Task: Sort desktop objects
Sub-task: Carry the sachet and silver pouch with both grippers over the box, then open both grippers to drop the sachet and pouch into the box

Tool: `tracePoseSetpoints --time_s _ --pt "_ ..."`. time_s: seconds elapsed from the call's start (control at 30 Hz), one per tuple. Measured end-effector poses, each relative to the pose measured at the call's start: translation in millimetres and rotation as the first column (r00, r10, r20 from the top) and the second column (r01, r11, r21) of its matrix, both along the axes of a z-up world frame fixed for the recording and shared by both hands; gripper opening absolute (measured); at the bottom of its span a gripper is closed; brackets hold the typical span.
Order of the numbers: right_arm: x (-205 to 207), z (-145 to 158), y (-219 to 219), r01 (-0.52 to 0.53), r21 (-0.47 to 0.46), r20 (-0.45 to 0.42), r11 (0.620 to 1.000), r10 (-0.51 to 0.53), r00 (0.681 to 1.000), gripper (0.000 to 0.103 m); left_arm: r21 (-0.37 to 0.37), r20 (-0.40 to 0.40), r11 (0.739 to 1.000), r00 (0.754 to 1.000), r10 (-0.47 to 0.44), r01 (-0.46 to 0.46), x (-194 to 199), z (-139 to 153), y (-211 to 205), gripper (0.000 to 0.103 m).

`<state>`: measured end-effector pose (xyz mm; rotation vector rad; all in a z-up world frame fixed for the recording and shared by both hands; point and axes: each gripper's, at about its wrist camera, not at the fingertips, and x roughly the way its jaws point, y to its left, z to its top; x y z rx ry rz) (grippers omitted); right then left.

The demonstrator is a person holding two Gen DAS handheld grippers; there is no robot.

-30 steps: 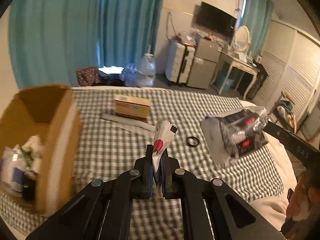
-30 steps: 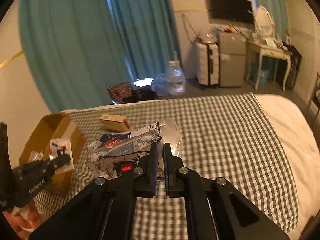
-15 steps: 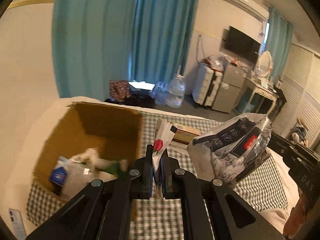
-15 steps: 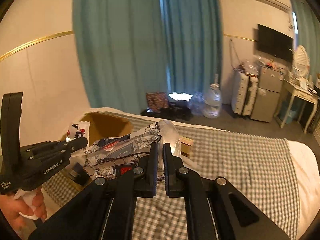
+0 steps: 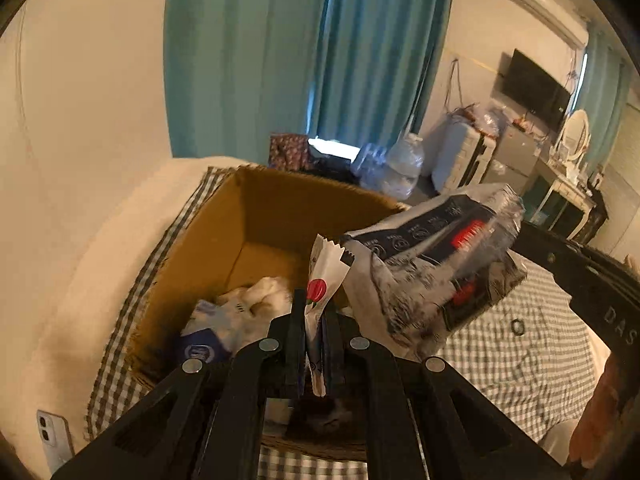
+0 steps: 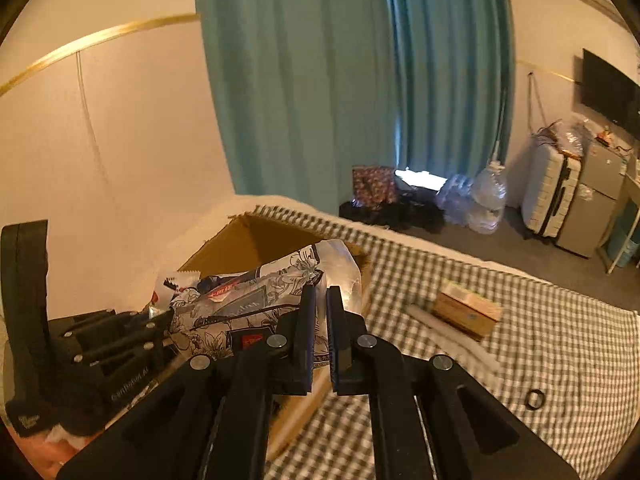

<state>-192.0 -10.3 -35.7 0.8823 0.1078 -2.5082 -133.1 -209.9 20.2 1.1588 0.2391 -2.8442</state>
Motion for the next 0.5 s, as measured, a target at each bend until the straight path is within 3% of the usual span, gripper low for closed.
tracePoseSetpoints --time_s 0.27,0.33,0.37,0.4,0.43,0.5 --pt "-23 -24 -29 -0.040 -0.018 0.059 0.999 0.041 0.997 0.008 0.001 0.038 0.999 0.999 0.036 -0.036 -14 -16 -22 0.009" --pt "-19 -19 -24 -0.060 -0.023 0.051 0.998 0.061 0.997 0.015 -0.004 0.038 0.999 0.998 0.042 -0.042 -14 -18 -24 0.023" --pt "-17 -16 -24 -0.054 -0.024 0.032 0.998 0.055 0.998 0.034 -0.020 0.040 0.999 0.998 0.051 -0.050 -13 -19 -24 0.051" --pt "-16 -12 -23 -0.038 -0.025 0.014 0.999 0.038 0.999 0.048 -0.051 0.046 0.996 0.996 0.071 -0.068 -12 -19 -23 0.088" --pt "-14 -8 -21 -0.014 -0.032 -0.010 0.999 0.013 1.000 0.071 -0.087 0.045 0.991 0.994 0.102 -0.097 -10 -19 -22 0.098" --pt "-7 -1 -11 -0.008 -0.070 -0.046 0.998 0.005 0.999 0.072 -0.113 0.016 0.986 0.992 0.123 -0.120 -5 -17 -21 0.100"
